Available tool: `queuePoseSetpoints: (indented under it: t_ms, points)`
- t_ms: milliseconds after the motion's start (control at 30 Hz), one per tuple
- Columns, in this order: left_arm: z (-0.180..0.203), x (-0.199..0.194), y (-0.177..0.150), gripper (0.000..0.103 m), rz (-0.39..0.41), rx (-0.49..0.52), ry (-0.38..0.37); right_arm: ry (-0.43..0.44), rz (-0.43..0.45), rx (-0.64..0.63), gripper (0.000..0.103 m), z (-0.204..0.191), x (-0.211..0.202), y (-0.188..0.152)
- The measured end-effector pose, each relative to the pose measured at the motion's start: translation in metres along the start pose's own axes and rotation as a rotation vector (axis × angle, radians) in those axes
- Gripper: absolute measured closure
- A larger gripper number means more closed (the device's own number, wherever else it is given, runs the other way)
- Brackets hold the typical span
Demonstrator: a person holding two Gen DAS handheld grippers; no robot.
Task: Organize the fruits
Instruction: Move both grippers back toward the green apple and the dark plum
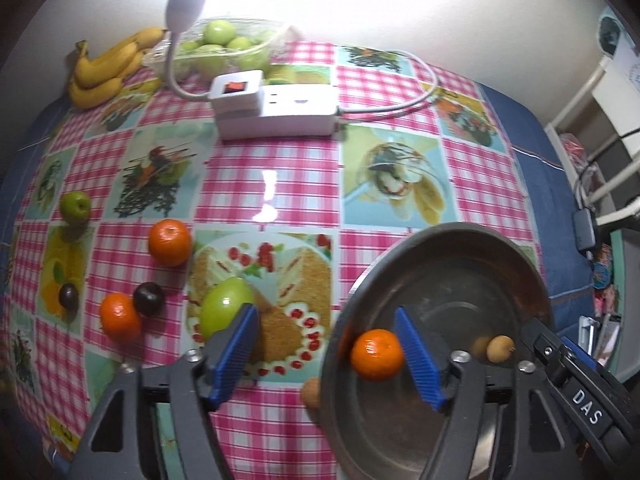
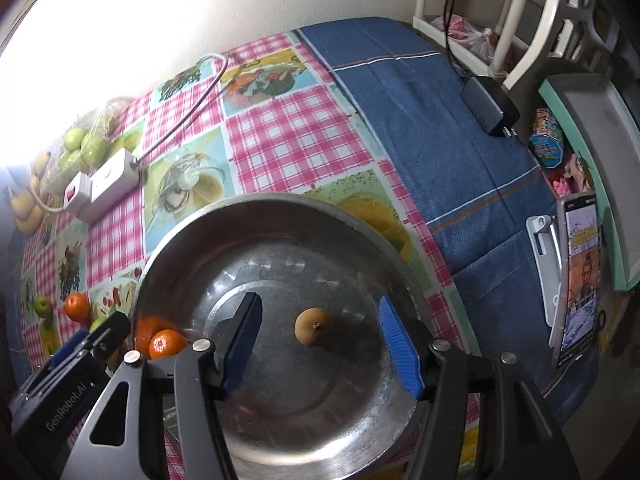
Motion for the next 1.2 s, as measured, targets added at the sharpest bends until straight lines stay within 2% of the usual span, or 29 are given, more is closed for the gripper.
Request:
queuePoseSetpoints:
  t_ms: [67,167,300,500,533,567,600,867,1200]
  points:
    - [-0.004,0.001,0.0,0.022,0.001,-0.01,0.022,0.005,-0.005,-0.005,0.038,-0.002,0.002,-0.001]
    - [-0.009,0.004,-0.001,0.015,0.002,-0.021,0.048,0.002,-0.005,-0.014,0.028,-0.004,0.003,-0.001]
    - [-0.014,0.006,-0.001,0.005,0.001,-0.035,0.059,0.002,-0.006,-0.017,0.027,-0.005,0.004,-0.001]
    - [-0.022,0.009,-0.001,0.0,-0.003,-0.07,0.076,0.004,-0.02,-0.021,0.025,-0.006,0.008,-0.003]
    - [-0.023,0.009,-0.001,0.0,-0.004,-0.074,0.081,0.006,-0.02,-0.023,0.022,-0.006,0.008,-0.003]
    - [-0.024,0.009,-0.001,0.0,-0.005,-0.079,0.09,0.007,-0.018,-0.022,0.011,-0.007,0.008,-0.003]
    - [-0.026,0.01,-0.001,0.0,-0.005,-0.083,0.094,0.006,-0.015,-0.023,0.004,-0.007,0.007,-0.002]
    - [-0.031,0.008,-0.001,0.0,0.003,-0.093,0.083,0.002,-0.015,-0.028,0.004,-0.008,0.007,-0.003]
    - [-0.048,-0.008,0.003,0.0,0.046,-0.092,0.088,0.045,-0.009,-0.052,0.004,-0.02,-0.002,-0.007]
Point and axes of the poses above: each gripper's, at about its wrist camera, not at the fingertips, and x roughly the way its jaws point, z to its right, y to its top, the point moved 1 cm from there along x, roughly the way its jaws point, and after that the axes turned 4 degrees about z, right-handed, at the moved point
